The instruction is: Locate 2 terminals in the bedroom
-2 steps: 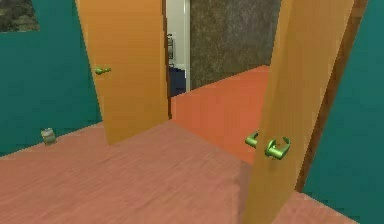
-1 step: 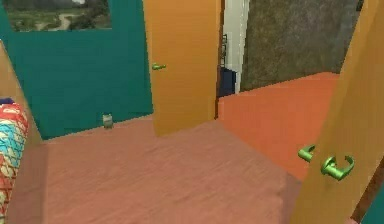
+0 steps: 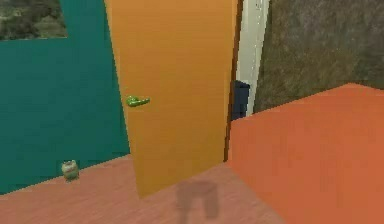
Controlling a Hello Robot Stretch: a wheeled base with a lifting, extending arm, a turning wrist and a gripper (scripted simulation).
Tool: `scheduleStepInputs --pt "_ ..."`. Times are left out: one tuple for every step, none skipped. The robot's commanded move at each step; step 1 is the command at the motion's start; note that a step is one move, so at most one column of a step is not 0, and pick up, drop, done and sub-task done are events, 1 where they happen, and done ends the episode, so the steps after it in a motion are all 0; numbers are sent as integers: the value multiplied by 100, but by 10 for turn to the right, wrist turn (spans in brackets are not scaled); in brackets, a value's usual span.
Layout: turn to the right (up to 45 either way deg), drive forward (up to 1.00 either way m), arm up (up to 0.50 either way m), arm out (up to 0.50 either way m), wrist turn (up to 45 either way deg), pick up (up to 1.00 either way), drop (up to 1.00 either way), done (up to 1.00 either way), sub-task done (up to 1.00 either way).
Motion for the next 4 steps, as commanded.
scheduleStepInputs --pt "450 0 0 0 0 0 0 0 0" --pt "120 0 0 0 0 0 0 0 0" --pt "0 100 0 0 0 0 0 0 0" --pt "30 0 0 0 0 0 0 0 0"
